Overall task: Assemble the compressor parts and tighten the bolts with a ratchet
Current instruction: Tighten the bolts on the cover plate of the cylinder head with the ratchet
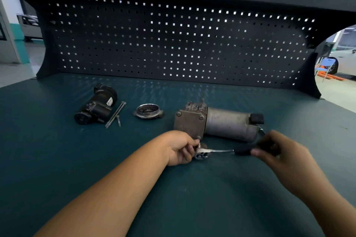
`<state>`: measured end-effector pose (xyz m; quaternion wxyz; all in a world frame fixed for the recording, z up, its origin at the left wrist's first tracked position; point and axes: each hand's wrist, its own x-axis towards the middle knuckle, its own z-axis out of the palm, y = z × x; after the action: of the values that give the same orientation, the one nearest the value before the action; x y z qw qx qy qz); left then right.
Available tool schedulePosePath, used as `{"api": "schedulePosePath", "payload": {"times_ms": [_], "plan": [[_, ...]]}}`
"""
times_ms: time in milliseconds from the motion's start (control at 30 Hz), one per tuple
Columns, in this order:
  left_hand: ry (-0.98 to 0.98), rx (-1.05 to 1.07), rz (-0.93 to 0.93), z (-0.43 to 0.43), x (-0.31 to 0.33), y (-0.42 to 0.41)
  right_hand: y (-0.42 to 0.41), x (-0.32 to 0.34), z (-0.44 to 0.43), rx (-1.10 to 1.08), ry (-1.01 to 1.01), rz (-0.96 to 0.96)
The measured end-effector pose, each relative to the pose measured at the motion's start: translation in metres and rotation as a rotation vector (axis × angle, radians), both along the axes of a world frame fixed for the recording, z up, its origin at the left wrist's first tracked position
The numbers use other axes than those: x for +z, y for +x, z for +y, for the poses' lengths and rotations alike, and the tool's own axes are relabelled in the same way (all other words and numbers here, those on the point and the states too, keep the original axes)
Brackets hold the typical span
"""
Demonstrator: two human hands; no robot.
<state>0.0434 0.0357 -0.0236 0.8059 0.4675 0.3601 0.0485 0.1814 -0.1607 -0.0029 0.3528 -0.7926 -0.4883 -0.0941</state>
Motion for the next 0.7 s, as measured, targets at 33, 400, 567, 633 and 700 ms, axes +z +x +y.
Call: {"api": "schedulePosePath", "payload": {"times_ms": [33, 400, 567, 633, 700], "plan": [[0.006, -0.009, 0.001, -0.001, 0.001, 0.0, 0.002, -0.008, -0.002, -0.008, -0.092, 0.034], [0.015, 0.062, -0.013, -0.004, 0.001, 0.002, -0.028, 0.062, 0.031, 0.183, 0.053, -0.113], [0.069, 0.002, 0.017, -0.005, 0.0, 0.0, -0.052, 0.075, 0.055, 0.271, 0.024, -0.149], [0.064, 0.02, 0.005, -0.004, 0.0, 0.002, -0.048, 0.071, 0.052, 0.25, 0.048, -0.129], [0.061, 0.038, 0.005, -0.003, -0.002, 0.003, -0.044, 0.068, 0.047, 0.229, 0.066, -0.096]]}}
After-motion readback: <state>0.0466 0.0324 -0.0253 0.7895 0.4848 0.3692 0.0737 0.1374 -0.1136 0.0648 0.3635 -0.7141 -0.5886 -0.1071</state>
